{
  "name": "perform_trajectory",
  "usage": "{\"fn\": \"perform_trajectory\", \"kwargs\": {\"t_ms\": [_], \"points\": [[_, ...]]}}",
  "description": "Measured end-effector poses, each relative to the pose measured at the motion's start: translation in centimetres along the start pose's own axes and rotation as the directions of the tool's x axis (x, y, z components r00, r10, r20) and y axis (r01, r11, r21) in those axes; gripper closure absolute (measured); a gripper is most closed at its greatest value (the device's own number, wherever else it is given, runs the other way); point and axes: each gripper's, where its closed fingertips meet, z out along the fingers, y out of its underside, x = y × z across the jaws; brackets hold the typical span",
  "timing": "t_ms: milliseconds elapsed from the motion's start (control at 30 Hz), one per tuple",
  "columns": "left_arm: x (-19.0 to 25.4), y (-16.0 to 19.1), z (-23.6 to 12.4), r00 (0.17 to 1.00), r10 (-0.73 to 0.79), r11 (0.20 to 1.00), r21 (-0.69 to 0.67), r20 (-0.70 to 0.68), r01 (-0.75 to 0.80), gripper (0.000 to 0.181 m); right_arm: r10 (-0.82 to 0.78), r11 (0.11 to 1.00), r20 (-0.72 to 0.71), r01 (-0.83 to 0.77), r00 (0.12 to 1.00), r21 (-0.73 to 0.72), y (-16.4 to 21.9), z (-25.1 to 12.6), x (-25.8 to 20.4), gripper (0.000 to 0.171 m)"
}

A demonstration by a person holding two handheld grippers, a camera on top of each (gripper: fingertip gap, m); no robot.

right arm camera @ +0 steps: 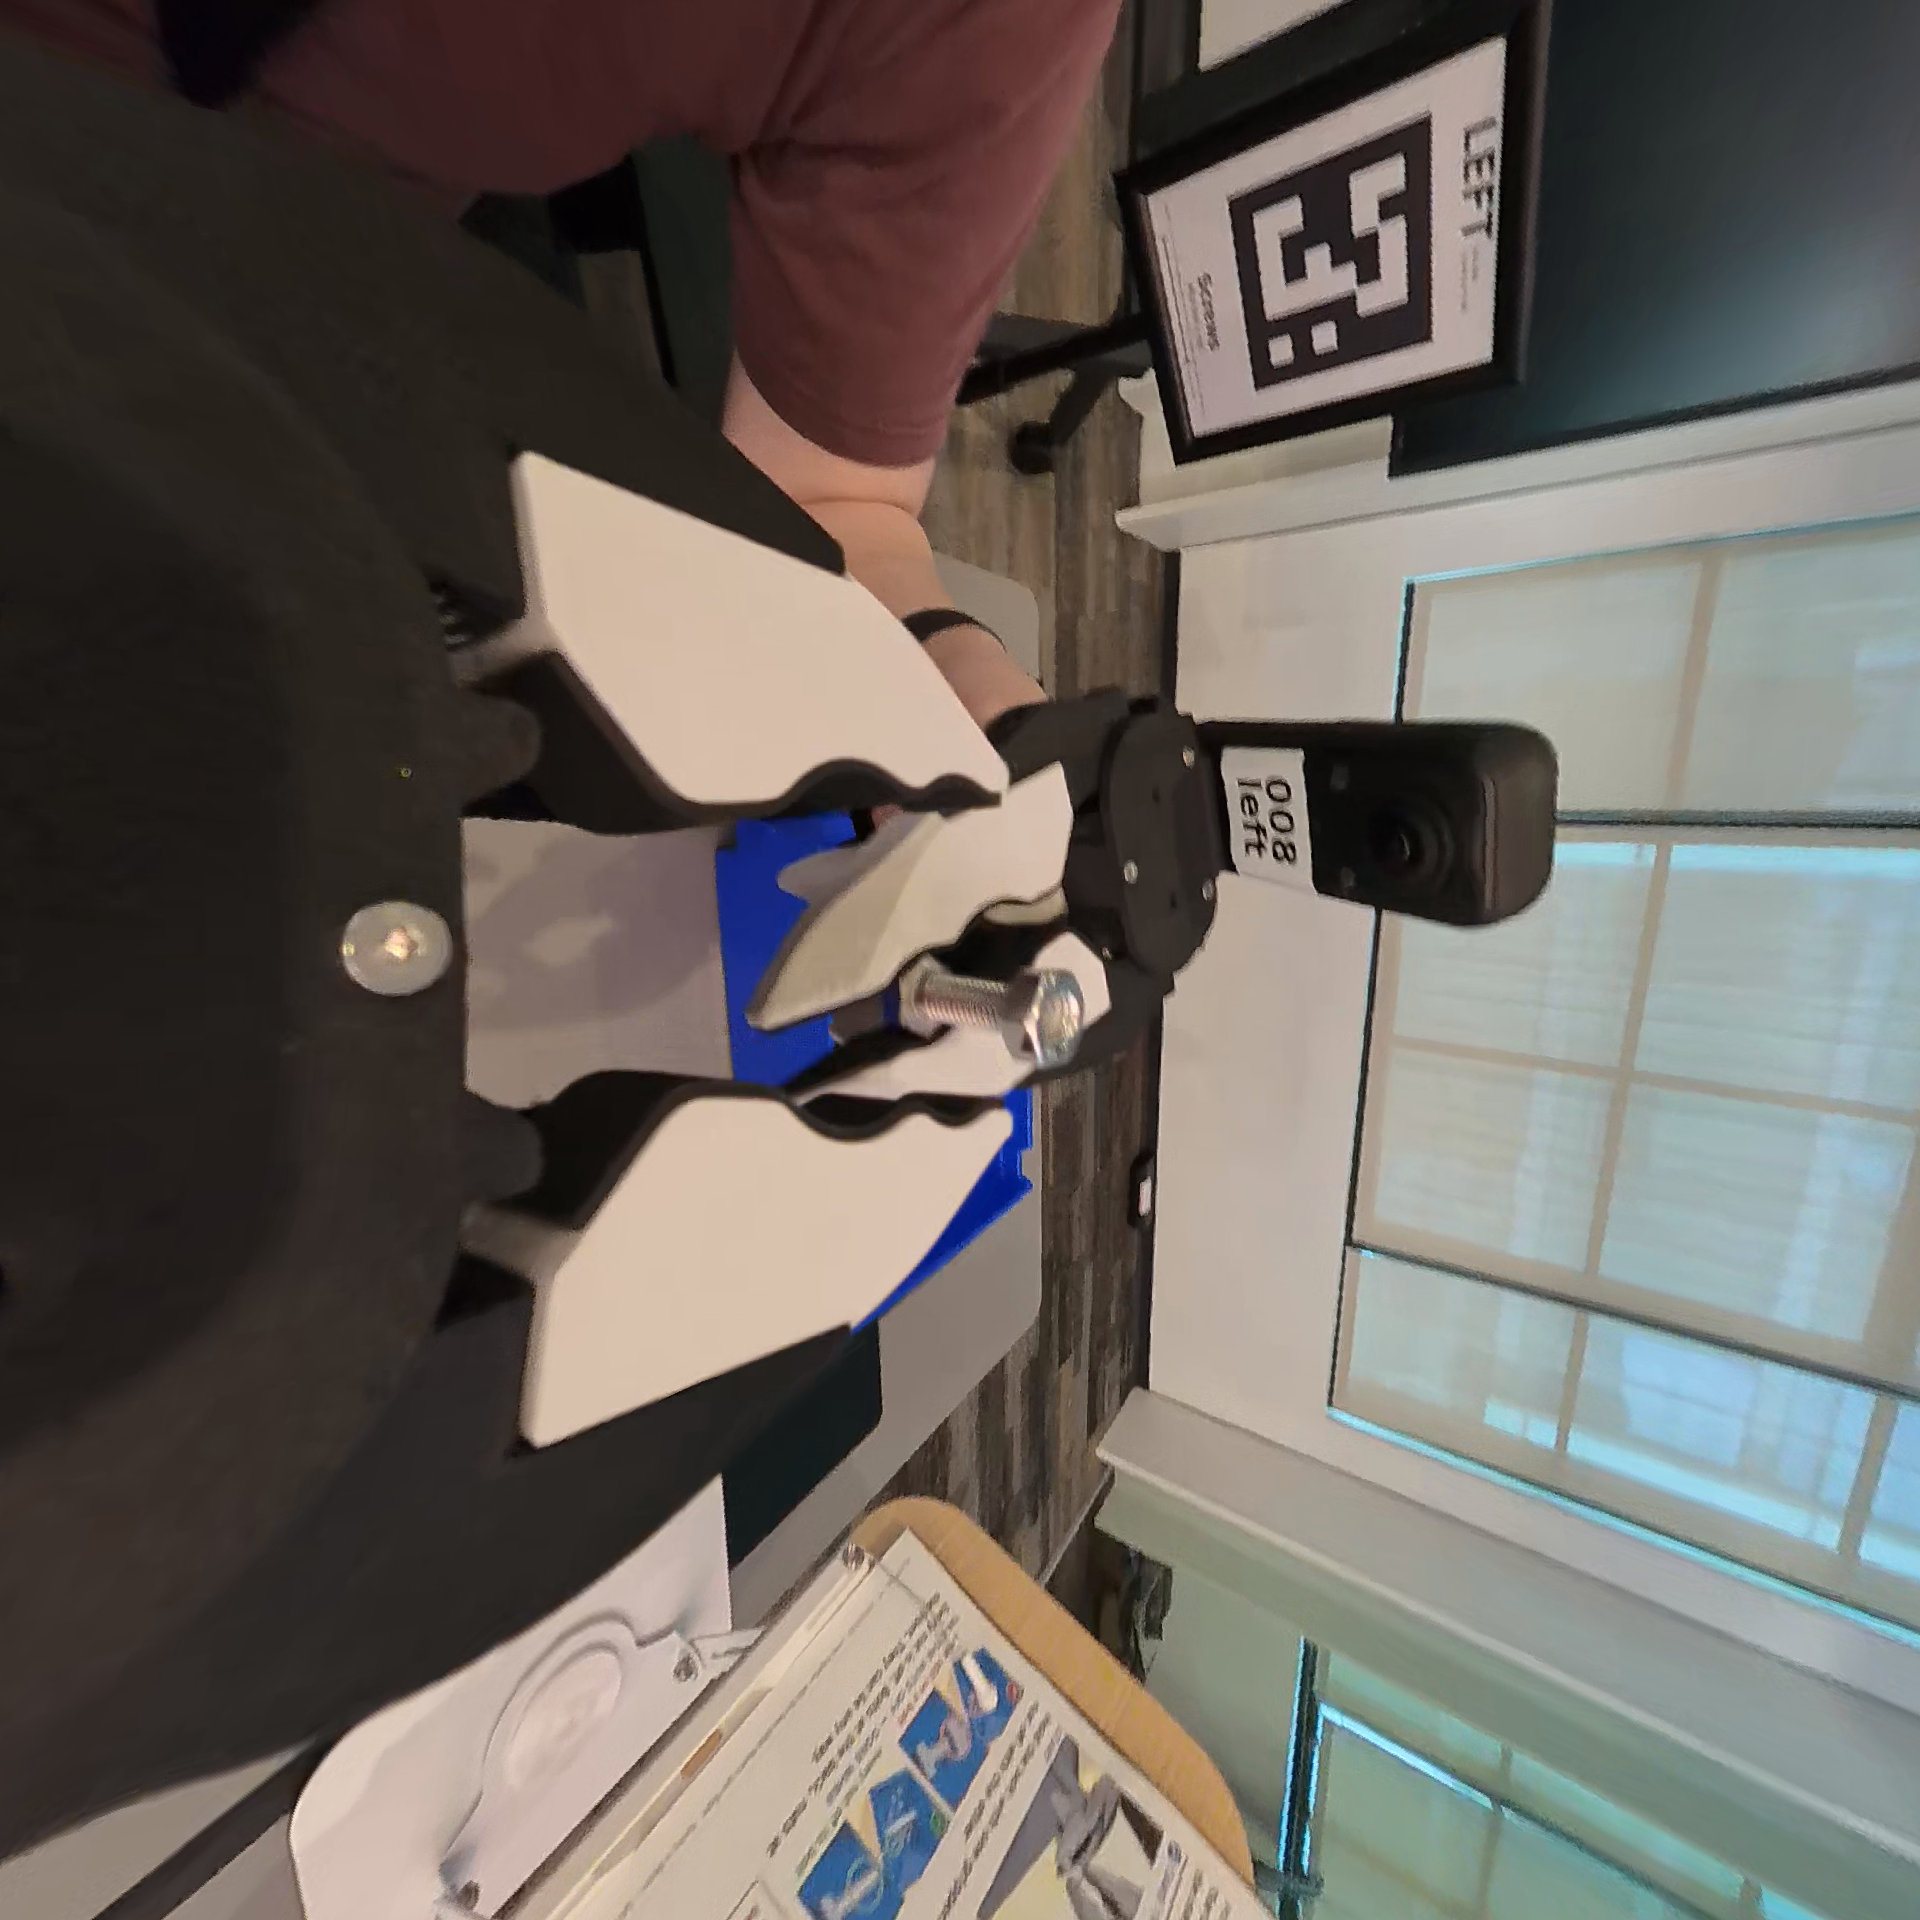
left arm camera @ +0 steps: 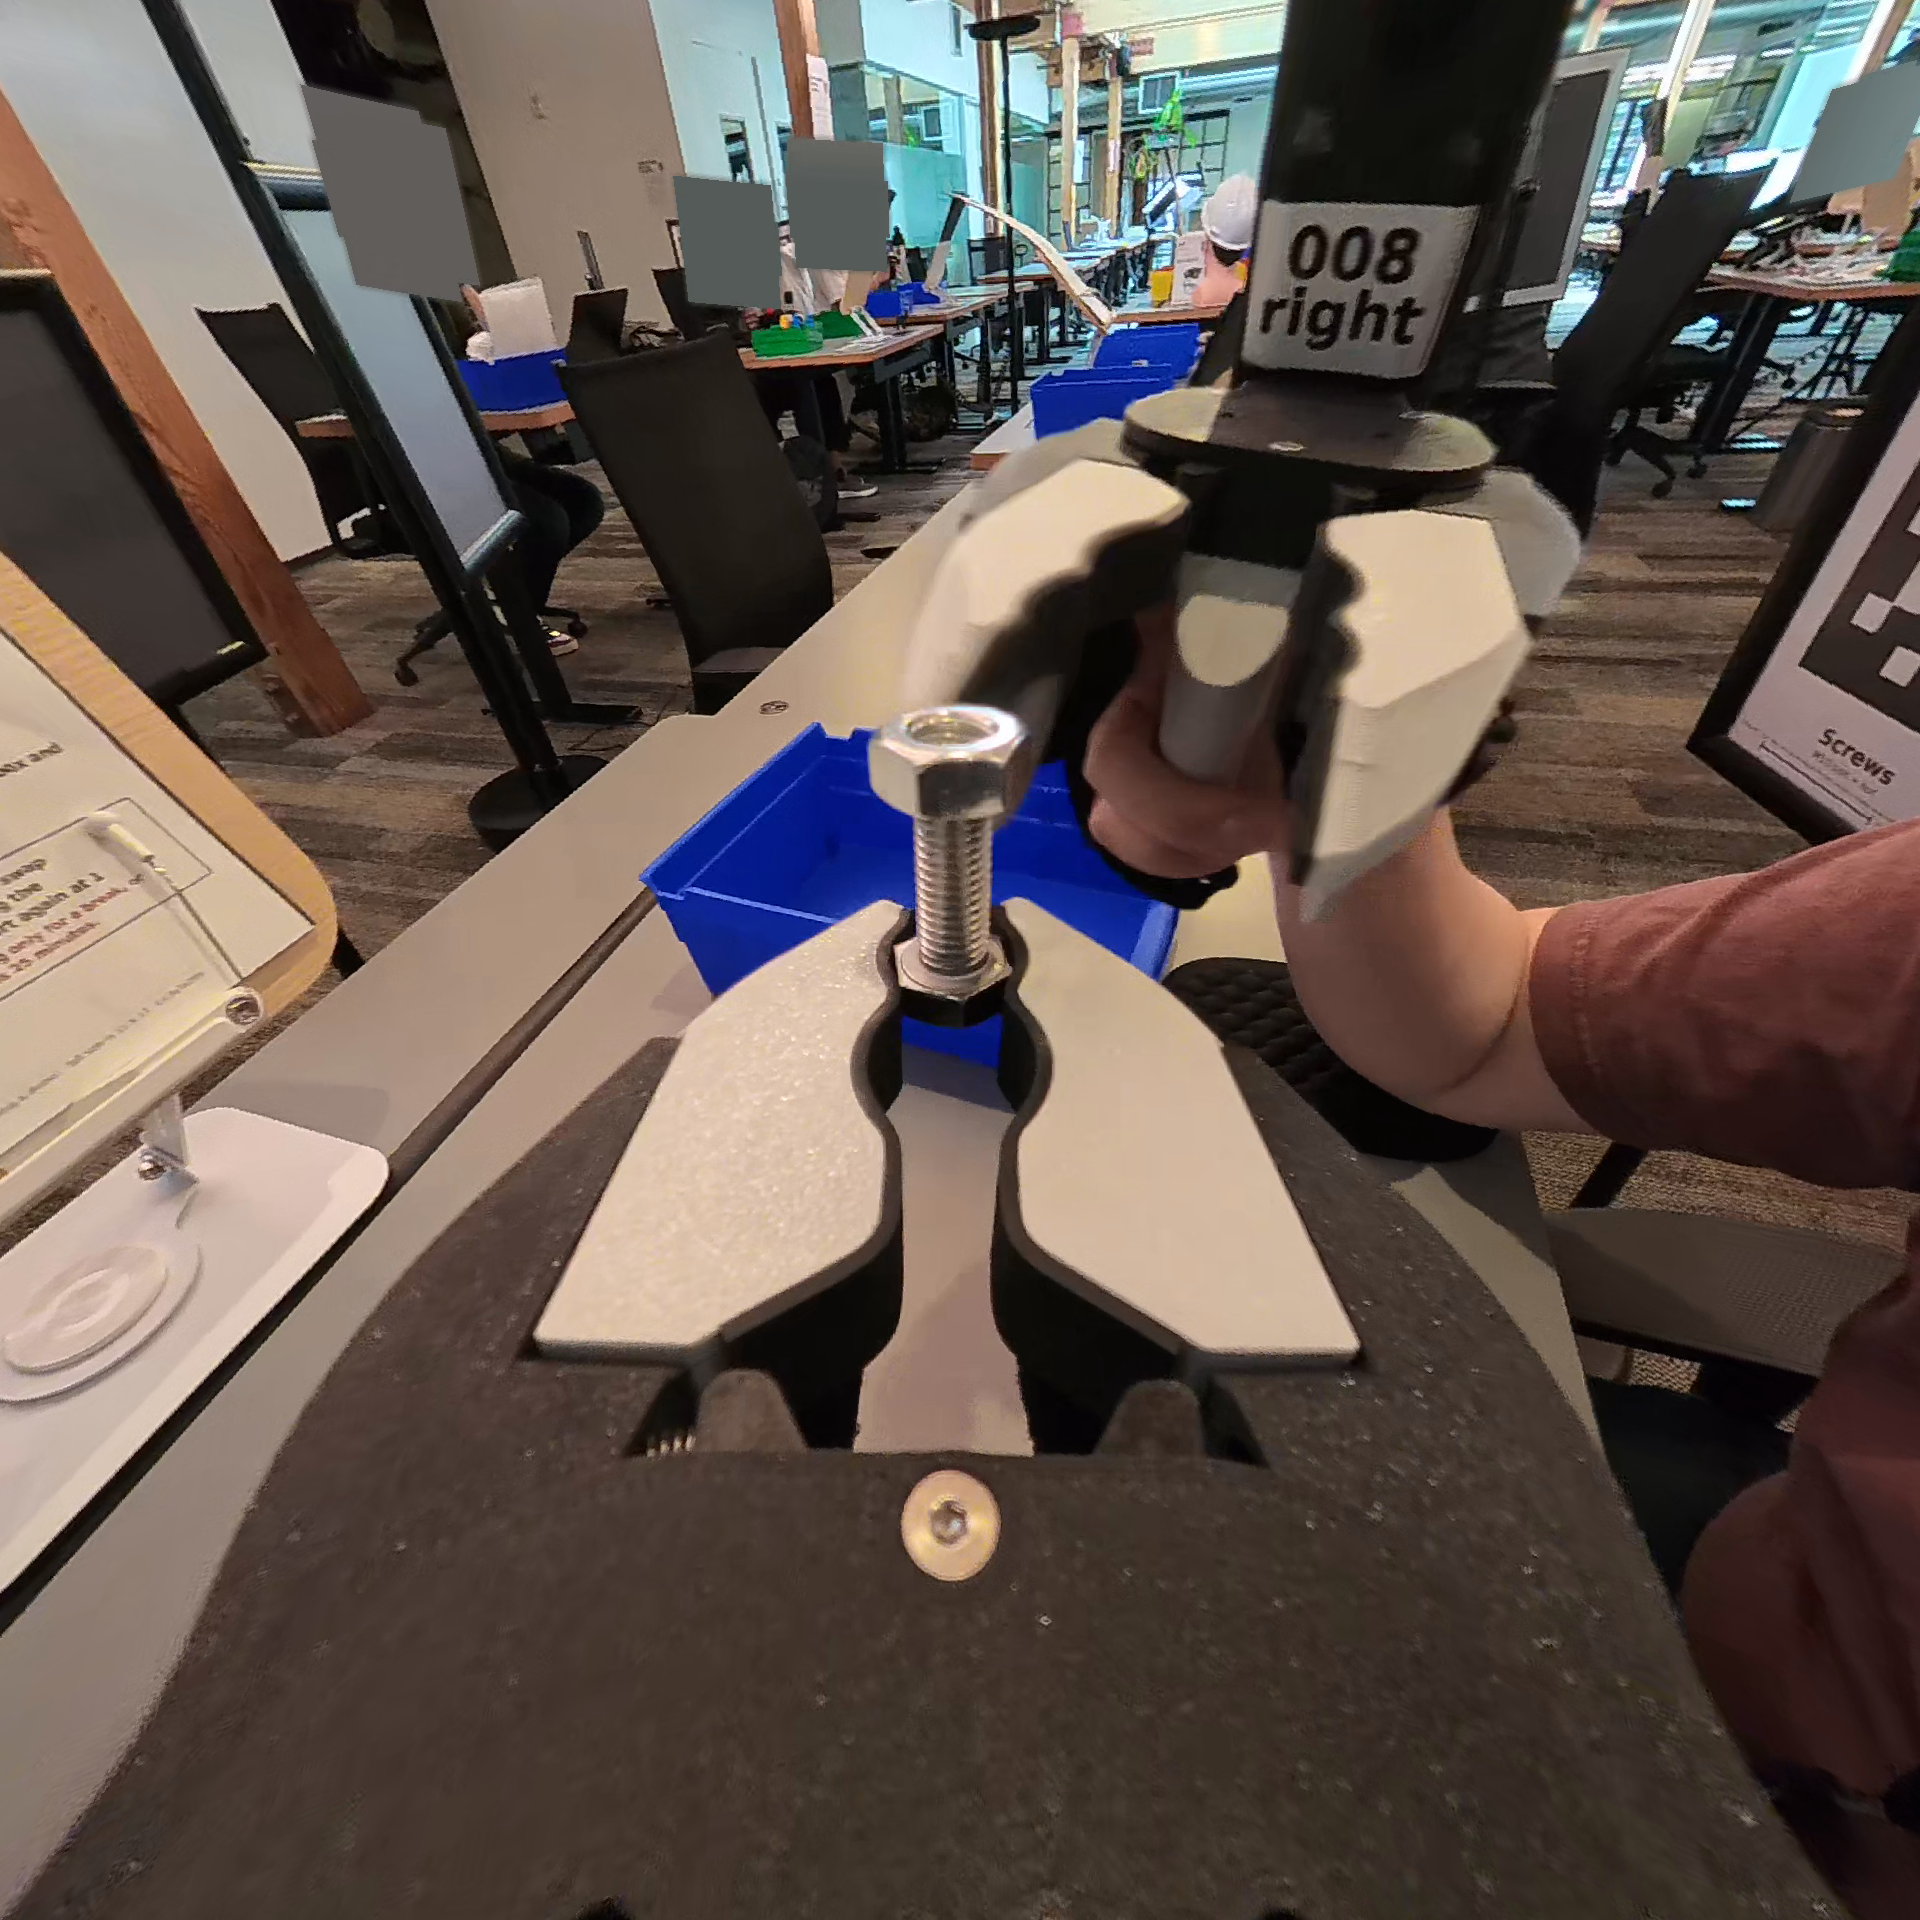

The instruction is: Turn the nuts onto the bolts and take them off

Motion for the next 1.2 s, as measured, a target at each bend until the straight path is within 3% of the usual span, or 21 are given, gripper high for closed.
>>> {"fn": "perform_trajectory", "kwargs": {"t_ms": [67, 200, 300, 433, 500, 667, 767, 833, 1000, 1100, 1200], "points": [[0.4, 0.2, 0.3, 1.000, 0.011, 1.000, -0.010, -0.012, -0.011, 0.168, -0.001, 1.000, -0.012, 0.001, 1.000, 0.020, -0.1, 0.2, 0.4, 0.111], [0.1, 0.3, 0.3, 1.000, 0.019, 1.000, -0.017, 0.009, -0.019, 0.168, 0.028, 1.000, 0.097, -0.029, 0.995, 0.007, -0.2, 0.1, -1.4, 0.105], [-0.6, 0.0, -0.1, 1.000, -0.001, 1.000, -0.002, 0.027, 0.001, 0.168, 0.018, 1.000, 0.110, -0.017, 0.994, -0.014, -0.4, -0.6, -1.9, 0.116], [0.1, 0.2, 0.3, 1.000, -0.002, 1.000, -0.011, -0.007, 0.001, 0.168, -0.012, 1.000, -0.003, 0.012, 1.000, 0.005, -0.3, -0.2, -0.1, 0.101], [0.5, 0.5, 0.6, 1.000, 0.016, 0.999, -0.029, -0.014, -0.017, 0.168, -0.005, 1.000, 0.021, 0.005, 1.000, -0.003, 0.1, 0.3, -0.4, 0.095], [-0.3, 0.3, 0.2, 1.000, -0.001, 1.000, -0.018, 0.011, 0.001, 0.168, 0.005, 0.997, 0.082, 0.002, 0.997, -0.080, 0.8, 0.4, -2.2, 0.091], [-0.3, 0.2, 0.0, 1.000, -0.019, 1.000, -0.005, -0.005, 0.019, 0.168, -0.052, 0.989, -0.017, 0.049, 0.999, -0.141, 1.4, 0.1, -1.2, 0.089], [0.5, 0.2, 0.3, 0.999, -0.013, 1.000, -0.007, -0.038, 0.013, 0.168, -0.081, 0.993, -0.044, 0.077, 0.996, -0.085, 0.8, 0.6, -0.8, 0.085], [2.7, 0.1, 1.1, 0.990, -0.012, 1.000, 0.010, -0.142, 0.013, 0.168, -0.009, 0.995, 0.086, 0.001, 0.996, 0.095, -0.6, 1.6, -2.0, 0.084], [2.3, 0.0, 1.0, 0.991, -0.018, 1.000, 0.017, -0.130, 0.021, 0.168, 0.033, 0.993, 0.177, -0.053, 0.984, 0.106, -0.9, 1.4, -3.1, 0.077], [1.2, -0.5, 0.4, 0.995, -0.036, 0.998, 0.051, -0.091, 0.041, 0.168, 0.013, 0.996, 0.151, -0.025, 0.989, 0.081, -1.1, 0.8, -2.9, 0.075]]}}
